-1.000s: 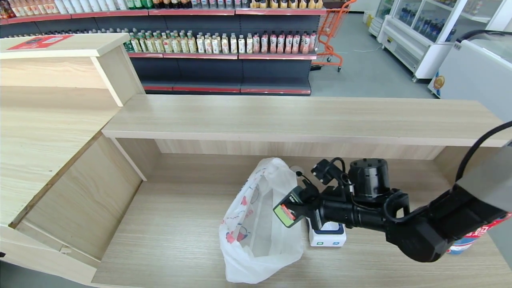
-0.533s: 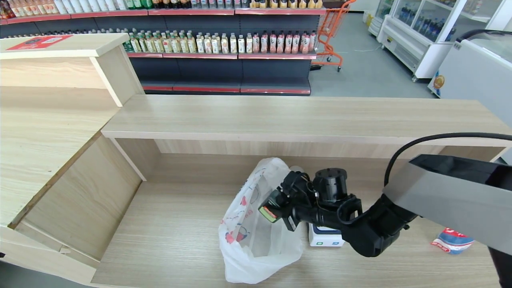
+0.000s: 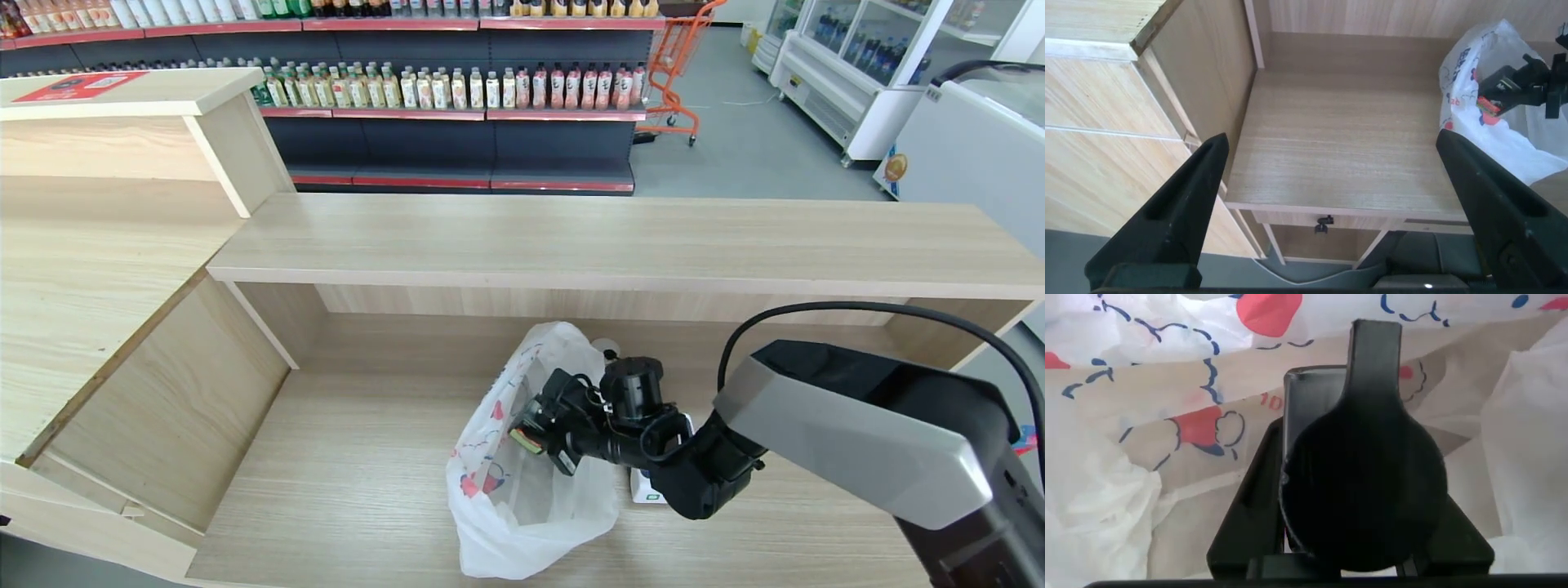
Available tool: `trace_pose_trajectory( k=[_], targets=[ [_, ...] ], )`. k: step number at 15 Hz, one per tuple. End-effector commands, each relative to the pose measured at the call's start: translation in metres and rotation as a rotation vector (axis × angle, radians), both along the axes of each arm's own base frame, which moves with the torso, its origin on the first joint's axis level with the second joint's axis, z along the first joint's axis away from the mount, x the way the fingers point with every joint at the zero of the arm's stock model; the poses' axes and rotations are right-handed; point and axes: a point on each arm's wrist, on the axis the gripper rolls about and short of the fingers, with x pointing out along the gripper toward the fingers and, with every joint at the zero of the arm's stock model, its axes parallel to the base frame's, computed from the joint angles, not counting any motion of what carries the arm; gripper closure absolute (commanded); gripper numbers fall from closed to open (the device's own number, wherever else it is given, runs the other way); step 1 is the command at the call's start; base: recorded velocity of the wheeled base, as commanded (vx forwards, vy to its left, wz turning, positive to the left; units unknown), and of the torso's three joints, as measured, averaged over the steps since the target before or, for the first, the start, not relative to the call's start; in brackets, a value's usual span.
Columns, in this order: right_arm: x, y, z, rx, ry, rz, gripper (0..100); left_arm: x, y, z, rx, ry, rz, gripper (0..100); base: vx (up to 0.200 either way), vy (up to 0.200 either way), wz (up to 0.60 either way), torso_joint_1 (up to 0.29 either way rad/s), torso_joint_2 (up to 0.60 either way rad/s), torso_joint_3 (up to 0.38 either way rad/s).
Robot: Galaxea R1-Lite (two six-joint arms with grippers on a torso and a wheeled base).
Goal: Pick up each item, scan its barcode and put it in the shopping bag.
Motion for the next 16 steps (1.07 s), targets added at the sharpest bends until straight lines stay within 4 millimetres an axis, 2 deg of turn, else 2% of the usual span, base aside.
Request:
trace_pose_trajectory(
  k=[1, 2, 6, 8, 9, 11, 14, 16],
  targets=[
    [0.001, 0.002, -0.006, -0.009, 0.0, 0.004, 100, 0.0, 0.0, 0.0, 0.0, 0.0, 0.0, 0, 0.0, 0.0, 0.0, 0.0, 0.0, 0.0],
    [0.002, 0.002, -0.004, -0.003, -0.005, 0.005, 0, 0.0, 0.0, 0.0, 0.0, 0.0, 0.0, 0, 0.0, 0.0, 0.0, 0.0, 0.0, 0.0],
    [-0.005, -0.006, 0.028, 0.072, 0.022, -0.024, 0, 0.0, 0.0, 0.0, 0.0, 0.0, 0.0, 0, 0.0, 0.0, 0.0, 0.0, 0.0, 0.0],
    [-0.025, -0.02, 0.079, 0.244, 0.136, -0.09, 0, 0.0, 0.0, 0.0, 0.0, 0.0, 0.0, 0, 0.0, 0.0, 0.0, 0.0, 0.0, 0.0],
    [-0.044, -0.036, 0.11, 0.336, 0.219, -0.137, 0, 0.0, 0.0, 0.0, 0.0, 0.0, 0.0, 0, 0.0, 0.0, 0.0, 0.0, 0.0, 0.0],
    [-0.076, -0.077, 0.142, 0.404, 0.327, -0.225, 0, 0.0, 0.0, 0.0, 0.0, 0.0, 0.0, 0, 0.0, 0.0, 0.0, 0.0, 0.0, 0.0],
    [-0.123, -0.145, 0.16, 0.391, 0.405, -0.395, 0, 0.0, 0.0, 0.0, 0.0, 0.0, 0.0, 0, 0.0, 0.0, 0.0, 0.0, 0.0, 0.0],
    [-0.147, -0.176, 0.172, 0.425, 0.364, -0.469, 0, 0.0, 0.0, 0.0, 0.0, 0.0, 0.0, 0, 0.0, 0.0, 0.0, 0.0, 0.0, 0.0]
  ],
)
